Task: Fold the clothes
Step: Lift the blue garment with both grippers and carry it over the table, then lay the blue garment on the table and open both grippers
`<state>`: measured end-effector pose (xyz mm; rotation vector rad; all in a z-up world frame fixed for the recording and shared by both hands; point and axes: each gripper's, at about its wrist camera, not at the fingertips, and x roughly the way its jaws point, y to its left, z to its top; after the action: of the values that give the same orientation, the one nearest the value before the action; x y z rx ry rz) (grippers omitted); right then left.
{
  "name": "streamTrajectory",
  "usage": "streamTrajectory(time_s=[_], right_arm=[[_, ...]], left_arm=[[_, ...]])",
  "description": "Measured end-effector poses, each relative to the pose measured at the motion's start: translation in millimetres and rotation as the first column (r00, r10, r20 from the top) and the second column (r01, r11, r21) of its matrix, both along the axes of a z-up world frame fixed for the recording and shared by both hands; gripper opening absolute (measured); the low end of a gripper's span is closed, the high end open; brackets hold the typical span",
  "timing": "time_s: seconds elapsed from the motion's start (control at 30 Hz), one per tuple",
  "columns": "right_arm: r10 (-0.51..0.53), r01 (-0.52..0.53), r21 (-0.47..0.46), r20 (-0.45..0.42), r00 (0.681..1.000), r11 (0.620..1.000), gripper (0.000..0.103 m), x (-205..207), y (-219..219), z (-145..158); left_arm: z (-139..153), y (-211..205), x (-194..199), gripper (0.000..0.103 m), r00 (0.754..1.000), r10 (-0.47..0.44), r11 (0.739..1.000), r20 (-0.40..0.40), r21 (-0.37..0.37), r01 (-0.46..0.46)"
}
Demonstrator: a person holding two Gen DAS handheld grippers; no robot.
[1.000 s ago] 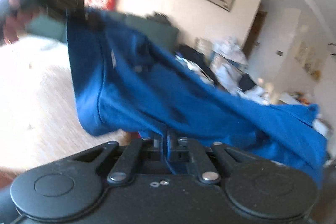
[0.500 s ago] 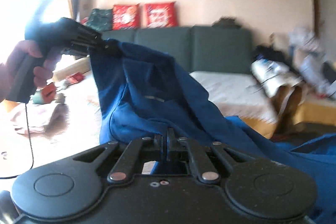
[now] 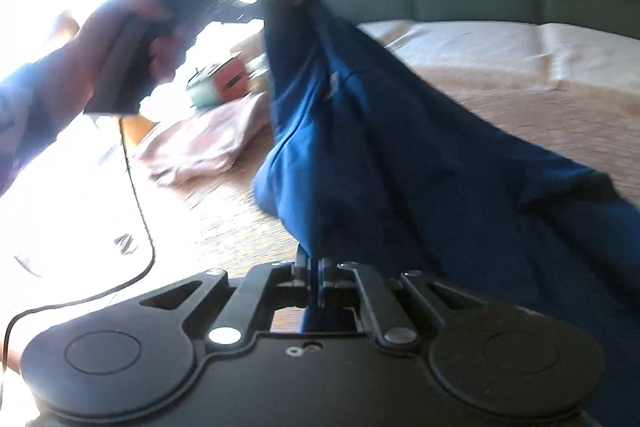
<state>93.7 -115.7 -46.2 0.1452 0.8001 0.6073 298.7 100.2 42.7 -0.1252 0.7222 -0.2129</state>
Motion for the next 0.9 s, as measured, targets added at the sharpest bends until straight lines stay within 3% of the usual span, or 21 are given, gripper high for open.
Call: streamTrajectory(time_s=[0.27, 0.53, 0.73, 0.9], right_arm=[[0.154, -0.155, -0.020, -0.056, 0.987, 0.988, 0.103, 21.8, 102.6, -20.8], [0.342, -0.346, -0.093, -0.064, 0.938, 0.934, 0.103, 11.0, 205.5, -38.0], [0.421, -0.430, -0.119, -0.097, 0.902, 0.895, 0.103, 3.9, 245.6, -41.1], [0.430, -0.443, -0.148, -0.114, 0.896, 0.884, 0.103, 10.3, 265.7, -51.7]], left_arm=[[-9.1, 89.7, -5.0, 0.009, 0.991, 0.132, 0.990, 0.009, 0.057, -0.132], [-37.5, 160.2, -14.7, 0.009, 0.975, 0.220, 0.970, -0.027, 0.112, -0.216], [-57.1, 202.9, -26.8, 0.009, 0.959, 0.280, 0.951, -0.048, 0.153, -0.270], [-77.6, 214.7, -36.3, 0.009, 0.957, 0.283, 0.942, -0.069, 0.206, -0.264]])
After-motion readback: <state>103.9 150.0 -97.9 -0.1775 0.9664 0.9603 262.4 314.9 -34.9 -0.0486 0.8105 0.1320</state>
